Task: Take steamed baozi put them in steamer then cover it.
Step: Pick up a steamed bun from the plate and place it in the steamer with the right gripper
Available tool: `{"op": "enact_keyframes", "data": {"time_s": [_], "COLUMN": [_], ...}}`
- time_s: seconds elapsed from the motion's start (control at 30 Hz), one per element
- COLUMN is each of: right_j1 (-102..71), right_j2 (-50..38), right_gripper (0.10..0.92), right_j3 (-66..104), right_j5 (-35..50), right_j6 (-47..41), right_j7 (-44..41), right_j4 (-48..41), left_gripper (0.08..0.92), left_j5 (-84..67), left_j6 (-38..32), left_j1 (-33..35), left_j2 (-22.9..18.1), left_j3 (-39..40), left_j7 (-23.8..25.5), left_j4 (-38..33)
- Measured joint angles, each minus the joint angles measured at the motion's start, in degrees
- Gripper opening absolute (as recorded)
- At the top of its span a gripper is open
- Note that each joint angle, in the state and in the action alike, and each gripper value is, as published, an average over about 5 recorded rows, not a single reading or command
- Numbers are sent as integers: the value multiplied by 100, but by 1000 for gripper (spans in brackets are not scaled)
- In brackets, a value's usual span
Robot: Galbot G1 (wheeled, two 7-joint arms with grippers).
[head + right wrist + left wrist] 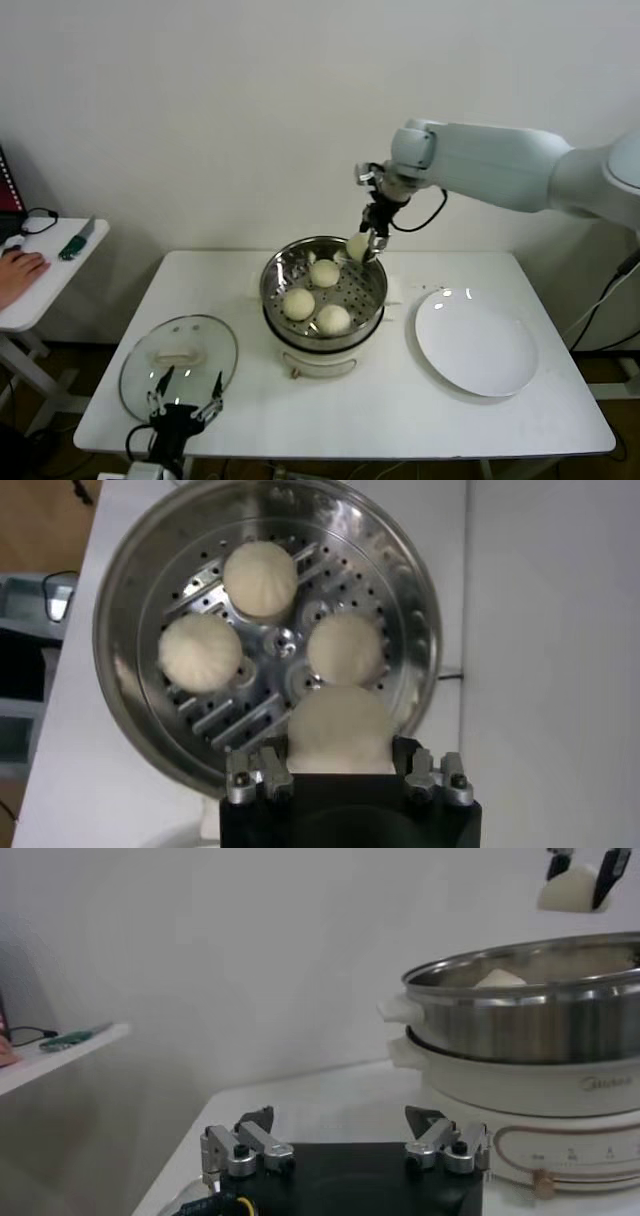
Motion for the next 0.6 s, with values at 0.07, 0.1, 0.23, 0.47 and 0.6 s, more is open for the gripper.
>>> {"op": "enact_keyframes", "data": {"time_s": [0.07, 0.1, 0.23, 0.47, 0.6], "right_j1": [-29, -54, -184, -435, -573], "right_j2": [123, 178, 346, 484, 541], "right_gripper": [670, 670, 670, 676, 680], "right_j3": [-105, -153, -315, -474, -497], "right_j5": [63, 84, 117, 53, -32], "right_j6": [-23, -33, -63, -75, -82], "right_j7": [38, 54, 107, 174, 210], "right_j4": [-2, -5, -17, -72, -118], "left_gripper": [823, 823, 823, 823, 823], "left_j5": [-8, -14, -39, -83, -99], "left_j6": [-5, -7, -10, -10, -10], "left_j1": [7, 10, -3, -48, -55], "left_j2": [15, 21, 39, 93, 120], "left_j3": [-8, -13, -30, -70, -78], "left_j7": [1, 1, -2, -11, -11], "left_j4": [13, 19, 48, 87, 118]}}
